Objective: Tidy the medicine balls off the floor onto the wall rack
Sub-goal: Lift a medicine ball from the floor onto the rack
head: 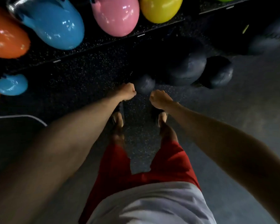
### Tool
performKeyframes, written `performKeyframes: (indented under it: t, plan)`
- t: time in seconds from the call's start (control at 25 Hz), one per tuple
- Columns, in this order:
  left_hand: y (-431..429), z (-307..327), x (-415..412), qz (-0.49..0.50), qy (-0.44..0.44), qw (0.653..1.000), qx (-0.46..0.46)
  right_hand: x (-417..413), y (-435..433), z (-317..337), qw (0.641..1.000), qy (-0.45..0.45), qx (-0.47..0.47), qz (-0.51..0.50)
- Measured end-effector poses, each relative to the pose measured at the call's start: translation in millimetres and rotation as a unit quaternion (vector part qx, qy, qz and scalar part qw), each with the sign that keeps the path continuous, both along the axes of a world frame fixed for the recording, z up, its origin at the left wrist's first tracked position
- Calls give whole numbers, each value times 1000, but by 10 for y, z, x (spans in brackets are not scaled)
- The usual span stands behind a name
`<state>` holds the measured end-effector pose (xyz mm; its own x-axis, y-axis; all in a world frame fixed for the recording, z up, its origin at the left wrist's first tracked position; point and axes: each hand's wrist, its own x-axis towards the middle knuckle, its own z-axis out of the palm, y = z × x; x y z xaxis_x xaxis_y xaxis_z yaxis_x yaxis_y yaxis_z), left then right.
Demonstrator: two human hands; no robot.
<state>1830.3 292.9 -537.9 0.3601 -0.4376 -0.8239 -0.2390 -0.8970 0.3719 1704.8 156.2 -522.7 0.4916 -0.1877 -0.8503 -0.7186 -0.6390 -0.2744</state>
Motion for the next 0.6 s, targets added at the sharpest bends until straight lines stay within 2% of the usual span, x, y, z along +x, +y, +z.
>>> performKeyframes:
  t: [0.2,0.36,0.48,0.6]
  plan:
    - [-193,-526,-191,93,20,995,33,28,-509,-649,996,14,17,81]
    - [-321,-1153,-252,144,48,987,51,100,-744,-1442,996,35,15,77]
    - [-373,-1736,-253,187,50,980,45,188,-802,-2102,998,41,16,51]
    - [-346,-2493,-223,253,46,965,53,266,-755,-2783,996,49,31,-74]
